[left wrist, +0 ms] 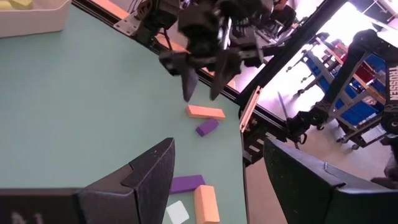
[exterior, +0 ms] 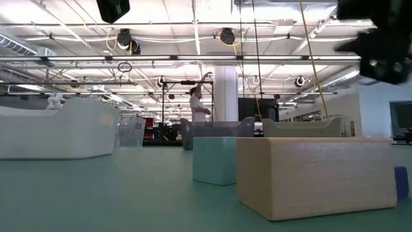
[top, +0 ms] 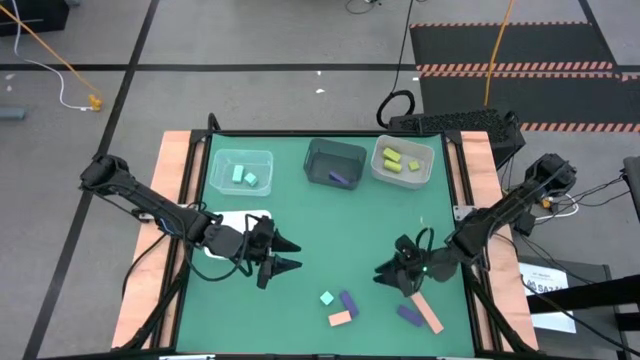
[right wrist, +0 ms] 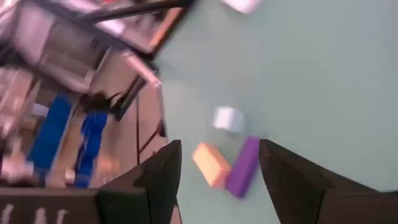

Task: Sort & place blocks by color
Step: Put the right brown block into the white bin

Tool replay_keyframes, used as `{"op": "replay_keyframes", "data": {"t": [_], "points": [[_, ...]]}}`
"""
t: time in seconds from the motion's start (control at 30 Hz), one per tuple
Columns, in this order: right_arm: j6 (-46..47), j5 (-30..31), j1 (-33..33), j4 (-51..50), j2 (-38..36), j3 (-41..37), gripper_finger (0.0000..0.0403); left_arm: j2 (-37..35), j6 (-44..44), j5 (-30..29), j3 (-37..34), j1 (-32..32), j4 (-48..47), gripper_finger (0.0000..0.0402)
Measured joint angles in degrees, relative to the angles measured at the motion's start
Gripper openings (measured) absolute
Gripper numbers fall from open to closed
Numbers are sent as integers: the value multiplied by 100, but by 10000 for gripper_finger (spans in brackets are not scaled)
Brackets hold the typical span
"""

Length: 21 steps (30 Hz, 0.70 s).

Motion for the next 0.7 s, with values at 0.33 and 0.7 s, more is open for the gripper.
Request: {"op": "replay_keyframes", "data": {"t": [0.33,0.7], "points": [[-1797,-99,-445,-4202,38,2176,206,-2,25,0,1,0,13,243],[1490,-3187,-418,-7039,1269,2842,207,-2,128,-2,1,0,9,243]]}}
